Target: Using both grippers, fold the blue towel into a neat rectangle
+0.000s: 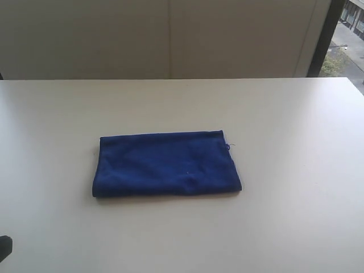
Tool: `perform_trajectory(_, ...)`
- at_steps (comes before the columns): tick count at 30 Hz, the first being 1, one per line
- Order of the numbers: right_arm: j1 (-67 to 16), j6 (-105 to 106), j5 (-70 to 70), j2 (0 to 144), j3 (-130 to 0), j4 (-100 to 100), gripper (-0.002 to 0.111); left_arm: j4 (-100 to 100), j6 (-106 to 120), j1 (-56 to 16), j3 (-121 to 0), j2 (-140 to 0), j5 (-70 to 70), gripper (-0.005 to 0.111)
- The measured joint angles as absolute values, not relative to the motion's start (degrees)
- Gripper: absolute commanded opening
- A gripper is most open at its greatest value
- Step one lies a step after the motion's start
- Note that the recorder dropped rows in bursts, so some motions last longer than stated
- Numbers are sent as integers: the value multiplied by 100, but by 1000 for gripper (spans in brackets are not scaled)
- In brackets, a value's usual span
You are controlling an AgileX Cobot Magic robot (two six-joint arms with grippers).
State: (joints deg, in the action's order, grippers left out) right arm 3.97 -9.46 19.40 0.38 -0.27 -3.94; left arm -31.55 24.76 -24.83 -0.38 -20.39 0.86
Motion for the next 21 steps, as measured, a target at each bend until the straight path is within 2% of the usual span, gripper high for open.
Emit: perform_trajectory(21, 1261, -946, 1940, 38, -27, -758, 0, -3155, 2476, -2483, -38, -2039, 86, 0)
